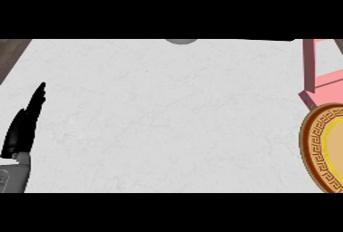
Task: Pick the sweet potato from the plate and place it in the cardboard box
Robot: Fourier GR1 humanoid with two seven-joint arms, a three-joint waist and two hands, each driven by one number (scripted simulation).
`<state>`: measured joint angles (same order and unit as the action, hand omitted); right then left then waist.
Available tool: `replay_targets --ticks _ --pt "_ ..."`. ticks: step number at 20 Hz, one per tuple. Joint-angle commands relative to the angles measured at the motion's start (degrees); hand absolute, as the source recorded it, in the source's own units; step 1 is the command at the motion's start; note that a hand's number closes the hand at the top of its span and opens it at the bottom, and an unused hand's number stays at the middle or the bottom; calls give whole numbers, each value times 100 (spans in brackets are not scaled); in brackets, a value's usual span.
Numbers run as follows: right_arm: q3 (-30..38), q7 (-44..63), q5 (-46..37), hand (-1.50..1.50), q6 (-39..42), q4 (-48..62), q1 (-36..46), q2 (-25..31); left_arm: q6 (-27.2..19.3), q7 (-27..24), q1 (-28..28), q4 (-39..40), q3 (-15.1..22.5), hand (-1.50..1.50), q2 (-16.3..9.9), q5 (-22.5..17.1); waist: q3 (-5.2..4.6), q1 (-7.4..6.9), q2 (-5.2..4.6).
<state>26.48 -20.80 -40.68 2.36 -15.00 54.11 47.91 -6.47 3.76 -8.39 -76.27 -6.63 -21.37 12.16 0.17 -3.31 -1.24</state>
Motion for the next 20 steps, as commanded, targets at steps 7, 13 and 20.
replay_targets --ticks 7,13,20 --pt "254 154 204 -150 187 597 144 -138 96 -95 -32 7 22 0 62 -25 15 -70 -46" --pt "748 -471 689 -150 -163 406 134 -77 -15 -66 64 20 12 0 113 61 18 -30 -33" --pt "1623 -864 1537 -150 -42 501 -87 310 67 -29 8 -5 -99 0 56 -39 25 23 -24"
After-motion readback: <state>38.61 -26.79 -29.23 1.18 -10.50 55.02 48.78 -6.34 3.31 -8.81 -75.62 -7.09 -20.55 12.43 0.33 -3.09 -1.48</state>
